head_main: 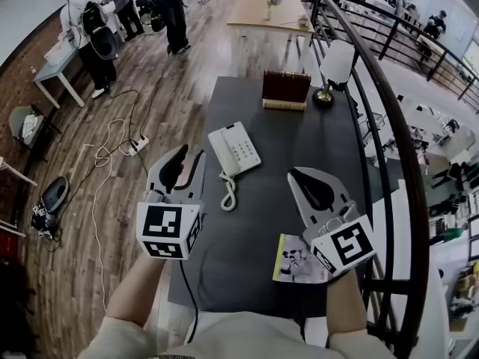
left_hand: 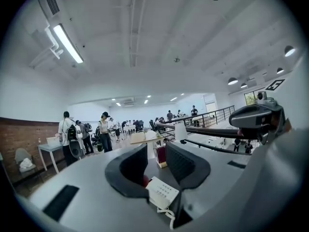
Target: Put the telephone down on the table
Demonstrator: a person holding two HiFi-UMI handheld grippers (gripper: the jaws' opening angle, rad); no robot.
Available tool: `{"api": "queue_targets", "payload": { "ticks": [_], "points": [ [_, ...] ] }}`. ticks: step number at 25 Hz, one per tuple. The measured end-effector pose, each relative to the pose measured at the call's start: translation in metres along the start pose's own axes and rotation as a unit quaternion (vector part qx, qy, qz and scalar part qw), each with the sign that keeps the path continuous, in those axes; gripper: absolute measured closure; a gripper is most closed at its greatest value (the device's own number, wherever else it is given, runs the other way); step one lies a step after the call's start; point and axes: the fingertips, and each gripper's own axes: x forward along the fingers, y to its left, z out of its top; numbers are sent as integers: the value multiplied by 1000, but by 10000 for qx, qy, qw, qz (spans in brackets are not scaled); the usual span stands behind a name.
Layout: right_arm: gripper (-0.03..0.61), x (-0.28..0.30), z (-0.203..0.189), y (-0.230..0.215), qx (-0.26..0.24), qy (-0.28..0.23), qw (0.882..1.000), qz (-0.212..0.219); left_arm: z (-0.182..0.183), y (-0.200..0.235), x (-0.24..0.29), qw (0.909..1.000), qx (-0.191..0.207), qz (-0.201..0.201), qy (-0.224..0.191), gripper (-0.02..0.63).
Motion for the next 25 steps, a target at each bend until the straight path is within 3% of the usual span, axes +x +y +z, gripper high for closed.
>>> {"api": "queue_targets", "payload": {
  "ticks": [5,8,11,15,21,25],
  "points": [
    [575,-21,1,22,215,-52,9996,156,-5,-16,-25,9998,138,-72,-97,511],
    [576,-31,-7,31,399,-54,9986,333,-15,-33,-33,9994,89,-313,-91,539],
    [576,-37,-21,38,366,93,9991,216,-27,-47,-43,9990,26,-426,-121,568],
    [576,-49,-40,59,290,172,9994,94,-50,-66,-55,9989,365,-280,-124,582],
    [577,-72,-57,100,457,39,9989,-107,-85,-106,-75,9977,-112,-668,34,607],
    [575,-80,-69,115,718,125,9973,-19,-108,-124,-88,9931,-705,-893,294,609]
  ]
}}
